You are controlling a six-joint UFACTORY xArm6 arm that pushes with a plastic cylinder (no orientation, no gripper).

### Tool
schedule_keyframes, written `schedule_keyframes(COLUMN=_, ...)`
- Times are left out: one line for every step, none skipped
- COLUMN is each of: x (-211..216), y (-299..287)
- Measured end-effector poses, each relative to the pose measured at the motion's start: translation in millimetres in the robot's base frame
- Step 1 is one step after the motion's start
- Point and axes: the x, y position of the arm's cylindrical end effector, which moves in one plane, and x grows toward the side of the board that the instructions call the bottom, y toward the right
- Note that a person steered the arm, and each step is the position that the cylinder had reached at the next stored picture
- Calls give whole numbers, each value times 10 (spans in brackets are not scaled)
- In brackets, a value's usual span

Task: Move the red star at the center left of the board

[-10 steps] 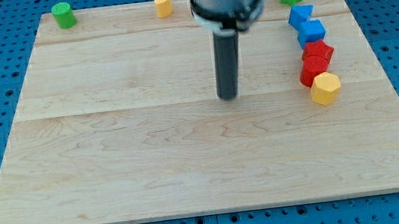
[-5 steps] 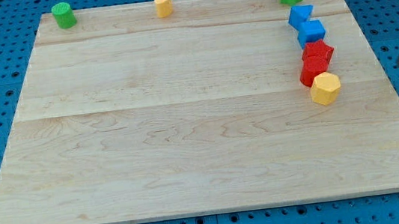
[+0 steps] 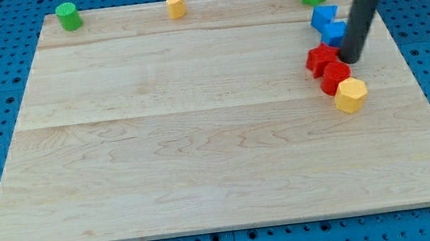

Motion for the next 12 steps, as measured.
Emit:
schedule_keyframes(x=0, y=-413)
schedule_keyframes(x=-1, y=-829)
schedule_keyframes(x=-4, y=-1328)
schedule_keyframes(x=-83, y=-1724)
schedule_keyframes(x=-377, y=-1728)
schedule_keyframes(x=-530, y=-1924)
schedule_keyframes(x=-526, y=-2158)
schedule_keyframes(x=-431, y=-2122)
schedule_keyframes(x=-275, y=-2090)
schedule_keyframes(x=-121, y=-2090)
schedule_keyframes(x=82, y=-2099)
schedule_keyframes(x=171, y=-2294)
